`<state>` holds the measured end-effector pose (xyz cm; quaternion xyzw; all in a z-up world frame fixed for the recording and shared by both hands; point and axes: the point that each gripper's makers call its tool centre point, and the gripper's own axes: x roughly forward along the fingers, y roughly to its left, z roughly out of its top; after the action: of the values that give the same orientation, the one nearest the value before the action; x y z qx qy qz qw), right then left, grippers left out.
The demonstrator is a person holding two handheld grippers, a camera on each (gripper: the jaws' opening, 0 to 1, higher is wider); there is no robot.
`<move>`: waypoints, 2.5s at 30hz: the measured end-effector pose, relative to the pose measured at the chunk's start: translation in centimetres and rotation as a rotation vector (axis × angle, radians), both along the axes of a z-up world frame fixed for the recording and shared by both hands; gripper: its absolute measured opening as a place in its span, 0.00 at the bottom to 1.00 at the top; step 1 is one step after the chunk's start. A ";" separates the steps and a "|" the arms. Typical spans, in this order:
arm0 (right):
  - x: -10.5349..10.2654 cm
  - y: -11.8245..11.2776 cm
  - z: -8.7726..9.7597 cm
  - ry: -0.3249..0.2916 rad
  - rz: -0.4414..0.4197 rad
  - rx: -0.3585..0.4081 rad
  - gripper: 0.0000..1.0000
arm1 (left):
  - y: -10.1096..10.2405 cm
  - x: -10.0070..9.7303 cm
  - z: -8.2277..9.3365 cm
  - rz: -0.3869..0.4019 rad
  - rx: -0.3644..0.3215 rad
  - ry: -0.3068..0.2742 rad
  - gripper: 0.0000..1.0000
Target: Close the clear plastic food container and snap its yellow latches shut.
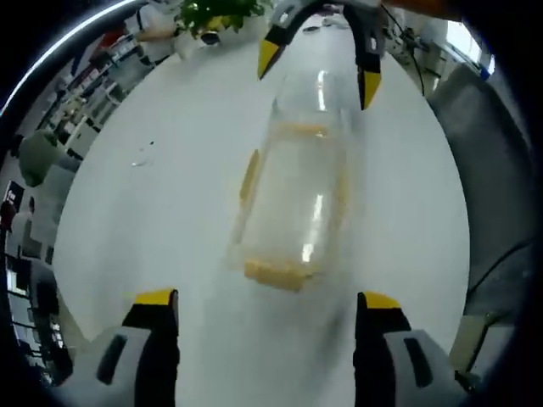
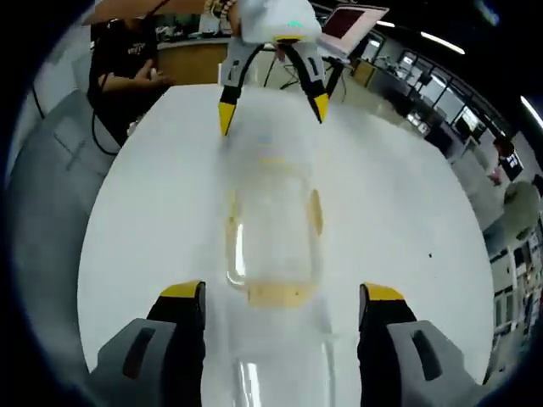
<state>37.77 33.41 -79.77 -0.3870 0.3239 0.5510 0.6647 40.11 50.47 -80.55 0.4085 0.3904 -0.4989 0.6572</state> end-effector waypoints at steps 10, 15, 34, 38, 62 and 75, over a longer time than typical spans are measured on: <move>0.0 0.0 -3.4 0.119 0.052 -0.075 0.64 | -0.9 0.6 -2.5 -0.076 0.019 0.073 0.65; 0.3 0.2 -4.5 0.129 0.067 -0.107 0.59 | -0.6 0.0 -3.3 -0.063 0.016 0.137 0.58; 0.4 0.3 -5.5 0.162 0.021 -0.159 0.38 | -1.0 -1.2 -4.2 -0.163 0.044 0.127 0.43; 0.3 0.5 -5.4 0.166 0.022 -0.175 0.38 | -1.0 -1.4 -4.2 -0.165 0.057 0.127 0.42; 0.4 0.4 -5.4 0.179 0.038 -0.285 0.38 | -0.9 -0.7 -4.2 -0.191 0.165 0.142 0.34; 0.4 0.4 -5.4 0.177 0.036 -0.287 0.37 | -0.9 -0.8 -4.3 -0.161 0.163 0.136 0.35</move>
<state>38.14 33.80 -85.16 -0.4335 0.4494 0.5428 0.5617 39.34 49.58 -84.82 0.4559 0.4393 -0.5432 0.5515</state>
